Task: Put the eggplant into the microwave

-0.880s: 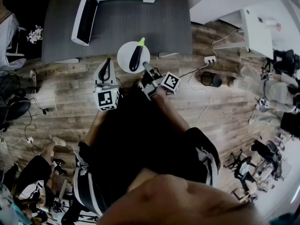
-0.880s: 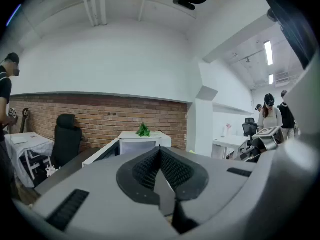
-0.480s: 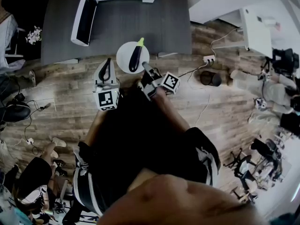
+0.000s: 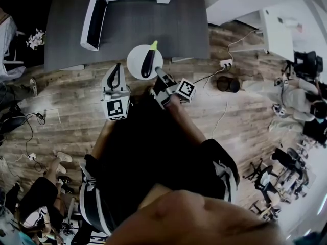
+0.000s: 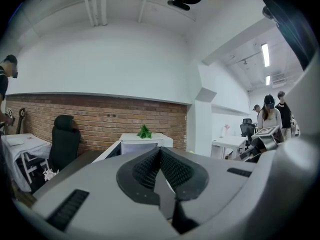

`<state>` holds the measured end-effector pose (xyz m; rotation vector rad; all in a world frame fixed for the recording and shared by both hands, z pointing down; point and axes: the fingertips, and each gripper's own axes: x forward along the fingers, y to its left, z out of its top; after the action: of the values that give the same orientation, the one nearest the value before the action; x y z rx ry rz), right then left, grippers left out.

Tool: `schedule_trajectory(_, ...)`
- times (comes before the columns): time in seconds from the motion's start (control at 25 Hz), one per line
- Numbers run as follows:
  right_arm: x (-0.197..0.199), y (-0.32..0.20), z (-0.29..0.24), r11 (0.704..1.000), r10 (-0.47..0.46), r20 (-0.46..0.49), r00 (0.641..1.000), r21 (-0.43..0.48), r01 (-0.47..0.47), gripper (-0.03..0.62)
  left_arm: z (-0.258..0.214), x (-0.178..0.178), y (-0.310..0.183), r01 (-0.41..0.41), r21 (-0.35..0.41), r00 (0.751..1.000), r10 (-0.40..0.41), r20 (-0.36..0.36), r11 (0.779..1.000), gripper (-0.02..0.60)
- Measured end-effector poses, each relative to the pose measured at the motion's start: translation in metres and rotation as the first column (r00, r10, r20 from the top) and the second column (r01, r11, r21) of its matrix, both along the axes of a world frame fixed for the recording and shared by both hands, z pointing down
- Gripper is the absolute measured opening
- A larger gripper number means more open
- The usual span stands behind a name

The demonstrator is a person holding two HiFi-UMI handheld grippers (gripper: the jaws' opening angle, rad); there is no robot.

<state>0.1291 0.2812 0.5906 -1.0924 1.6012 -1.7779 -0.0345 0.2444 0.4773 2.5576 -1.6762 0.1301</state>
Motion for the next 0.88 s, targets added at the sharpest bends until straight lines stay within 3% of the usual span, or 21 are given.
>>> schedule_trajectory(0.24,-0.017,-0.004,-0.004,0.999,0.032,0.005,0.999,0.0,-0.032,0.04,-0.006,-0.02,-0.006,-0.025,0.019,1.0,0.026,-0.013,1.0,0.037)
schedule_trajectory(0.52,-0.051,-0.022,0.003,0.996,0.091,0.011,0.996,-0.002,-0.091,0.04,0.009,-0.051,-0.015,-0.084,-0.013,0.996,0.084,-0.014,0.996,0.037)
schedule_trajectory(0.88,-0.064,-0.027,0.005,0.993,0.12,0.012,0.993,-0.01,-0.12,0.04,0.006,-0.066,-0.008,-0.091,-0.013,0.995,0.09,-0.033,0.996,0.037)
